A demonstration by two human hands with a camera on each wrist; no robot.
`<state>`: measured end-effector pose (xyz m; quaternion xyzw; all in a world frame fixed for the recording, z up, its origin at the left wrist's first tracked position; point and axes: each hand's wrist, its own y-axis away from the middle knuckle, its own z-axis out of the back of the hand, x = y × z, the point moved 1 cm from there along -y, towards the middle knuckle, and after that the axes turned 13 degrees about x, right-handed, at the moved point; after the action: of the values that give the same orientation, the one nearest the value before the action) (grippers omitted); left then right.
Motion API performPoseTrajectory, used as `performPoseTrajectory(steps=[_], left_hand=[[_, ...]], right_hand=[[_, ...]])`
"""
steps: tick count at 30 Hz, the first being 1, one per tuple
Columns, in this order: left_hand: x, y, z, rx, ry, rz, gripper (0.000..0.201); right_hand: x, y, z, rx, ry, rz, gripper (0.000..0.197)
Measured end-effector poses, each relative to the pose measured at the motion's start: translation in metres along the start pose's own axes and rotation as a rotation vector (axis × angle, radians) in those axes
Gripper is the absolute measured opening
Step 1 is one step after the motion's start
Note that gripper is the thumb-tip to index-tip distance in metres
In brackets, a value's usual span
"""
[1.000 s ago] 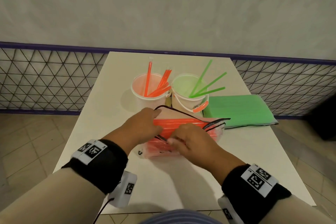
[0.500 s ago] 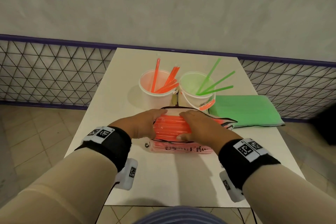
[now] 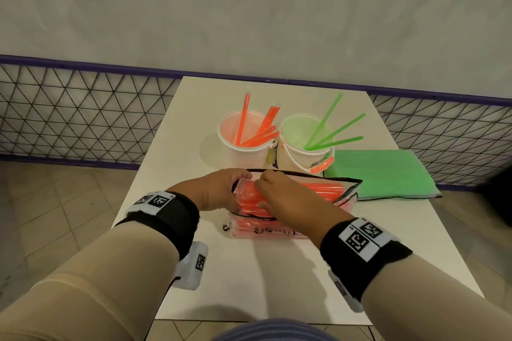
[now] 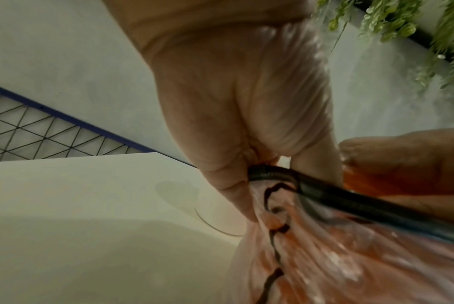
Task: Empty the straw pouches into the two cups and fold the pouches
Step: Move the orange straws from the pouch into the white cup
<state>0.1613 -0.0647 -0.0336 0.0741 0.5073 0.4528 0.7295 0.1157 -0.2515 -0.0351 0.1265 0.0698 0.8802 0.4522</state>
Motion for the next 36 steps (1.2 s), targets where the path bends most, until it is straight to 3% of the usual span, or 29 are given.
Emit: performPoseTrajectory(steps=[5, 9, 12, 19, 22, 26, 28, 32, 34, 36], left_hand=[[0.001, -0.001, 0.001, -0.006, -0.033, 0.029, 0.088], [0.0, -0.002, 0.002, 0.001, -0.03, 0.037, 0.09], [0.003, -0.002, 0.002, 0.018, -0.014, 0.035, 0.087], [0.006, 0.002, -0.005, 0.122, -0.06, 0.023, 0.068], [0.005, 0.002, -0.007, 0.151, -0.02, -0.028, 0.05], [0.004, 0.0, -0.002, 0.132, 0.059, -0.018, 0.069], [0.004, -0.001, 0.001, 0.124, 0.11, -0.035, 0.068], [0.005, 0.001, 0.0, 0.091, 0.287, -0.117, 0.047], [0.006, -0.004, -0.001, -0.058, 0.353, -0.151, 0.037], [0.008, -0.012, 0.001, -0.323, 0.461, -0.125, 0.04]], right_hand=[[0.0, 0.001, -0.004, -0.056, 0.068, -0.006, 0.015], [0.009, -0.002, -0.004, -0.143, 0.161, -0.029, 0.025], [0.015, -0.003, 0.004, -0.103, 0.211, -0.045, 0.031], [0.024, 0.0, 0.005, -0.001, 0.098, -0.13, 0.033], [0.022, -0.002, 0.019, 0.027, 0.04, -0.16, 0.018], [0.022, 0.001, 0.059, 0.037, -0.18, -0.175, 0.004], [0.023, 0.003, 0.087, 0.008, -0.333, -0.185, 0.014], [0.014, 0.004, 0.135, -0.373, -0.823, -0.209, 0.029], [0.007, 0.001, 0.143, -0.638, -1.139, -0.224, 0.036], [0.001, -0.003, 0.142, -0.878, -1.406, -0.226, 0.035]])
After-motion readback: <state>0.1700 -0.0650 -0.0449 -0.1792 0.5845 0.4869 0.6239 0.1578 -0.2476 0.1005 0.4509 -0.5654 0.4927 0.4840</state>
